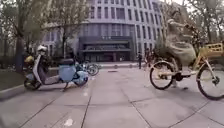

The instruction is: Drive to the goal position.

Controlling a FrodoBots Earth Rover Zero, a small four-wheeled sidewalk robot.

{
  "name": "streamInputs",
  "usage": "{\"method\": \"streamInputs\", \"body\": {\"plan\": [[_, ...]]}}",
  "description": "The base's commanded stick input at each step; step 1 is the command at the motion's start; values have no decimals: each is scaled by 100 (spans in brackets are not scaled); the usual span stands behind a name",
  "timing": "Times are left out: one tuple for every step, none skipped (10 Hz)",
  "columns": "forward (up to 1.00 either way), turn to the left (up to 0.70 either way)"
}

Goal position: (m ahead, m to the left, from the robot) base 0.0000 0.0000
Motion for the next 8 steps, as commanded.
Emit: {"method": "streamInputs", "body": {"plan": [[0, -70], [0, -70], [0, -70], [0, -70], [0, -70], [0, -70], [0, -70], [0, -70]]}}
